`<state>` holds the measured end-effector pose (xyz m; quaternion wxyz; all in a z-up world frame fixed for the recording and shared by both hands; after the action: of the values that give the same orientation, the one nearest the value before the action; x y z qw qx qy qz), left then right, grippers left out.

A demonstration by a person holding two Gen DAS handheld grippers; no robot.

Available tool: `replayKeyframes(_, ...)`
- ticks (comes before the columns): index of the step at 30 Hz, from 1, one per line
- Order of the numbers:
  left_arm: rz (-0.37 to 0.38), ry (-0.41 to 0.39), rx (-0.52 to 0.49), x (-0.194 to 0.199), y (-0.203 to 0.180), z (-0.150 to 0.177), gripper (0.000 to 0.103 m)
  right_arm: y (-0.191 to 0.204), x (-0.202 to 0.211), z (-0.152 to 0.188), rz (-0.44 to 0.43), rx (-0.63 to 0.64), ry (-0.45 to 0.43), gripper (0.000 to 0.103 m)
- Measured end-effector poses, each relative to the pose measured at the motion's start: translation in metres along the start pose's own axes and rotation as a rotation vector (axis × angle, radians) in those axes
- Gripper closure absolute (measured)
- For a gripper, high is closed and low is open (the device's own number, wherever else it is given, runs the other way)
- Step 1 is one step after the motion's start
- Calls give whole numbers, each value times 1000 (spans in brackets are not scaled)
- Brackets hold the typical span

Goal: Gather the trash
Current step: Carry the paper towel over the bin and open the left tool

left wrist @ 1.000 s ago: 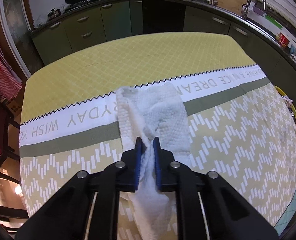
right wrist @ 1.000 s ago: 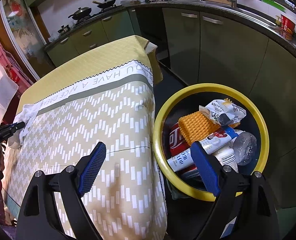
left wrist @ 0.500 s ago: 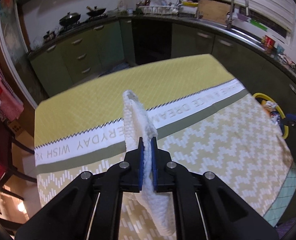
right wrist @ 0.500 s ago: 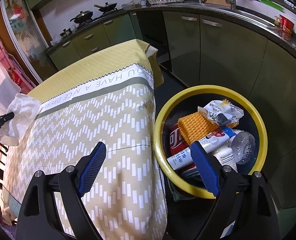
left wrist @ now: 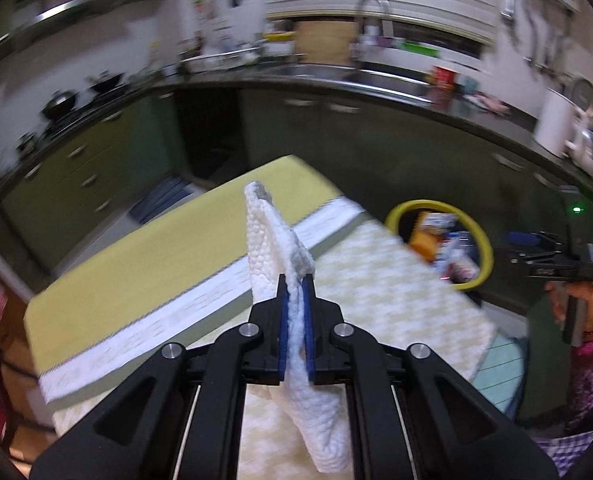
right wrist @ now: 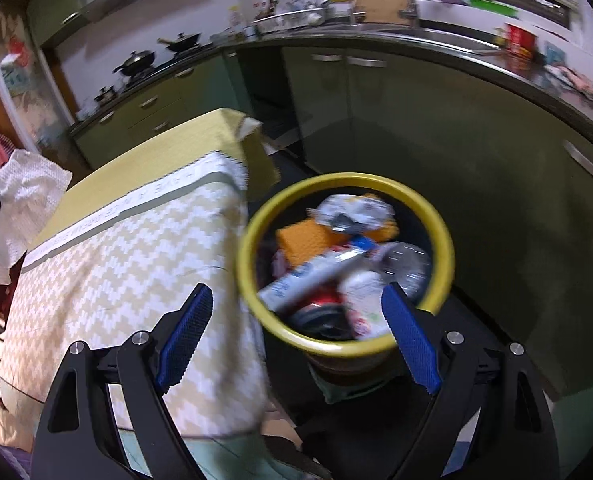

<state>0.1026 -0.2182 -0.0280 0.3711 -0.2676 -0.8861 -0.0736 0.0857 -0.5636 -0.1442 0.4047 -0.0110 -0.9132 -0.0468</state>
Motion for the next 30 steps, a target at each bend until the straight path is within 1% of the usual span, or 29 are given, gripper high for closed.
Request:
replayKeyframes(2, 44, -5, -45, -7, -30, -10, 96, -16, 11, 7, 26, -23, -10, 18)
replayKeyframes(4, 88, -1, -71, -17, -56, -19, 96, -33, 22, 15, 49, -50, -22, 18)
replayKeyframes(7, 175, 14, -107, -39, -103, -34, 96, -57, 36, 25, 72, -91, -38, 18)
replayKeyframes(8, 191, 19, -116, -45, -113, -37, 96, -65, 40, 29, 76, -106, -43, 18)
replayKeyframes(11, 284, 70, -143, -80, -162, -47, 96, -82, 46, 38, 86, -140, -46, 18)
replayKeyframes(14, 327, 117, -152, -116, -199, -51, 96, -98, 50, 48, 87, -169, -48, 18)
replayKeyframes(18, 340, 161, -119, -165, -223, -48, 96, -108, 50, 55, 80, -190, -48, 18)
replayKeyframes(19, 343, 181, -103, -181, -227, -46, 88, -108, 49, 55, 77, -192, -47, 17)
replayKeyframes(20, 343, 216, -93, -198, -230, -41, 66, -108, 48, 56, 73, -194, -44, 18)
replayKeyframes(21, 344, 243, -84, -210, -232, -39, 52, -108, 47, 56, 69, -195, -44, 18)
replayKeyframes(22, 348, 268, -62, -224, -231, -34, 32, -107, 46, 56, 62, -195, -43, 17)
replayKeyframes(23, 344, 283, -45, -235, -229, -28, 30, -105, 44, 55, 54, -192, -43, 18)
replayKeyframes(25, 309, 310, -39, -249, -224, -23, 30, -98, 41, 52, 41, -181, -43, 18)
replayKeyframes(26, 301, 301, -18, -248, -218, -23, 30, -95, 41, 52, 33, -175, -45, 18)
replayKeyframes(28, 297, 262, 8, -234, -205, -26, 30, -87, 40, 49, 19, -159, -47, 17)
replayKeyframes(29, 287, 230, 9, -223, -199, -28, 30, -83, 39, 47, 14, -154, -46, 17)
replayKeyframes(30, 263, 174, 2, -206, -190, -32, 30, -80, 38, 46, 9, -149, -44, 18)
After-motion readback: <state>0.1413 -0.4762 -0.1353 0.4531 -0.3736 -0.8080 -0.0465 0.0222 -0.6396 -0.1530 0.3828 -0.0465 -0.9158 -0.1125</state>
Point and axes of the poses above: each gripper's, at about its wrist camera, not at the fingertips, and x roughly against the way its jaws point, y to its left, z to its underside, the point moved 3 cm from there along -x, roughly the way its jaws point, and after that the axes turned 9 degrees about x, right-handed, at the moved point
